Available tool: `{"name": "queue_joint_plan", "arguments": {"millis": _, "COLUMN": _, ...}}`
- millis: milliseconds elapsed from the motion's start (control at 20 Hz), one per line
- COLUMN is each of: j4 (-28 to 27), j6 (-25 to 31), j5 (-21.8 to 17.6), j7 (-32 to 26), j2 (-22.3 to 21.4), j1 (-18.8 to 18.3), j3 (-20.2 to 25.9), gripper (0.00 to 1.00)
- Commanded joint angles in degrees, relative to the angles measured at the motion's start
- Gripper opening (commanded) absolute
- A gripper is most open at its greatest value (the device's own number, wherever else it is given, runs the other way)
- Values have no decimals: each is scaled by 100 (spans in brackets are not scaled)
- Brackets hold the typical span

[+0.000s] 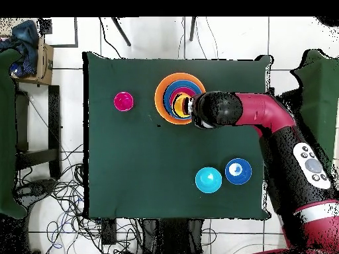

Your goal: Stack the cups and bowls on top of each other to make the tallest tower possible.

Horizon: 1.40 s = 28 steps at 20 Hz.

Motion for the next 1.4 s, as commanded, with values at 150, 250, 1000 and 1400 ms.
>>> {"name": "queue_joint_plan", "arguments": {"millis": 150, "j4": -311, "j6": 994, "j5": -179, "j7": -1348, "j2": 251, "j1": 156, "j3": 10, "gripper": 0}}
{"name": "queue_joint_plan", "arguments": {"millis": 250, "j4": -342, "j6": 1139, "j5": -220, "j7": -1374, "j2": 310, "j1": 179, "j3": -34, "gripper": 0}}
{"name": "queue_joint_plan", "arguments": {"millis": 1000, "j4": -663, "j6": 1513, "j5": -525, "j7": -1331, "j2": 636, "j1": 343, "j3": -181, "gripper": 0}}
{"name": "queue_joint_plan", "arguments": {"millis": 1400, "j4": -1155, "j6": 1690, "j5": -593, "j7": -1198, "j2": 872, "j1": 498, "j3": -275, "gripper": 0}}
